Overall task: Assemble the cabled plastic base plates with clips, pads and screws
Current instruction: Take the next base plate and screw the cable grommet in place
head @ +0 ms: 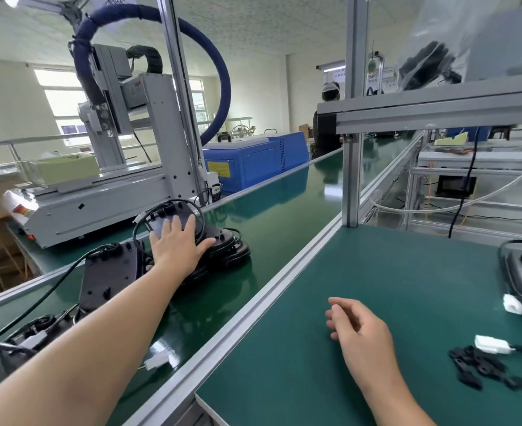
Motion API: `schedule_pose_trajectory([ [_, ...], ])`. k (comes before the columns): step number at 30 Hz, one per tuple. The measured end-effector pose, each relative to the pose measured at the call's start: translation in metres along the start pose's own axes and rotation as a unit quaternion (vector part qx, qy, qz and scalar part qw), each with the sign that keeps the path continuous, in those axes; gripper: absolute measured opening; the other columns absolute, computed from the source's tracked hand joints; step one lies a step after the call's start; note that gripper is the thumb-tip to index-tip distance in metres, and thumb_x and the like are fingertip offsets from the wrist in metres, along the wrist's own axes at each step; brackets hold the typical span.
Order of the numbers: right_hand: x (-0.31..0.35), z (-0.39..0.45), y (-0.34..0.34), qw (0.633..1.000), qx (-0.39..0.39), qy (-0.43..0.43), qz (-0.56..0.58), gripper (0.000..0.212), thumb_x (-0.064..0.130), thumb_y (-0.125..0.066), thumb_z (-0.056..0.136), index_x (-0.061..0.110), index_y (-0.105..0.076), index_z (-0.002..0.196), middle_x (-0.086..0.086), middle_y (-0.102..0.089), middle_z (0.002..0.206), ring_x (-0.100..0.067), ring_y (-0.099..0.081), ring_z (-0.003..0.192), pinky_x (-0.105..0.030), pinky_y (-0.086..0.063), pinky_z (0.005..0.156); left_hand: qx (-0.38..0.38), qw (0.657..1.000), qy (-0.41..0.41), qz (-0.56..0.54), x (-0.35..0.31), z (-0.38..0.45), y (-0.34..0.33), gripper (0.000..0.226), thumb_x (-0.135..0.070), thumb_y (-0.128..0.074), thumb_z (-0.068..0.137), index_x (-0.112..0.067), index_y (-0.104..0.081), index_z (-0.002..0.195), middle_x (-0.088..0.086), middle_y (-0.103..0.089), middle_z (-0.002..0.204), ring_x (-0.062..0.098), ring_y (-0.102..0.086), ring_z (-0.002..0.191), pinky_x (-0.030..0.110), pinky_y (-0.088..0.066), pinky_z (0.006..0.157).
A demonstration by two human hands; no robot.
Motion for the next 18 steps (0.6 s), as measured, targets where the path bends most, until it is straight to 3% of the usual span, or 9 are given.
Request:
schedule_pose_trajectory([
  [4, 0.011, 0.000, 0.014, 0.997, -0.041, -0.014, 0.070, 0.020, 0.012, -0.053, 0.095, 0.025, -0.068, 0.093, 0.005, -0.072, 0.084, -0.001, -0.067, 0.075, -0.016, -0.051, 0.065, -0.040, 0.996, -0.059, -0.063, -0.048, -0.017, 0.021, 0.065, -0.058, -0.038, 0.093, -0.021, -0.030, 0.147, 0.012, -0.028, 0.153, 0.031, -0.019, 0.143, 0.051, -0.021, 0.113],
  [8, 0.031, 0.003, 0.053, 0.989, -0.088, -0.016, 0.121, 0.023, 0.005, -0.050, 0.095, 0.016, -0.069, 0.088, 0.000, -0.071, 0.079, -0.001, -0.065, 0.066, -0.015, -0.053, 0.060, -0.028, 0.973, -0.169, -0.156, -0.135, -0.054, 0.030, 0.049, -0.039, -0.054, 0.091, -0.020, -0.048, 0.137, 0.014, -0.032, 0.150, 0.032, -0.028, 0.138, 0.050, -0.030, 0.107],
  [12, 0.041, -0.007, 0.128, 0.987, -0.125, 0.016, 0.103, 0.024, 0.002, -0.051, 0.093, 0.014, -0.070, 0.085, 0.002, -0.072, 0.070, -0.005, -0.066, 0.067, -0.019, -0.054, 0.060, 0.021, 0.923, -0.241, -0.299, -0.231, -0.111, 0.038, 0.038, -0.035, -0.061, 0.088, -0.022, -0.062, 0.124, 0.009, -0.047, 0.141, 0.028, -0.038, 0.130, 0.041, -0.033, 0.104],
  [18, 0.034, -0.036, 0.248, 0.969, -0.242, 0.048, 0.023, 0.026, 0.006, -0.052, 0.095, 0.022, -0.071, 0.086, 0.001, -0.072, 0.075, -0.006, -0.065, 0.065, -0.018, -0.051, 0.057, 0.098, 0.840, -0.349, -0.403, -0.366, -0.186, 0.077, 0.029, -0.041, -0.054, 0.091, -0.025, -0.069, 0.111, -0.002, -0.067, 0.111, 0.021, -0.057, 0.109, 0.035, -0.044, 0.094],
])
Point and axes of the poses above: each hand's wrist, its own z-axis towards the middle knuckle, its own y-axis out of the back of the hand, x = y × z, the point moved 4 cm from there along z, towards the middle knuckle
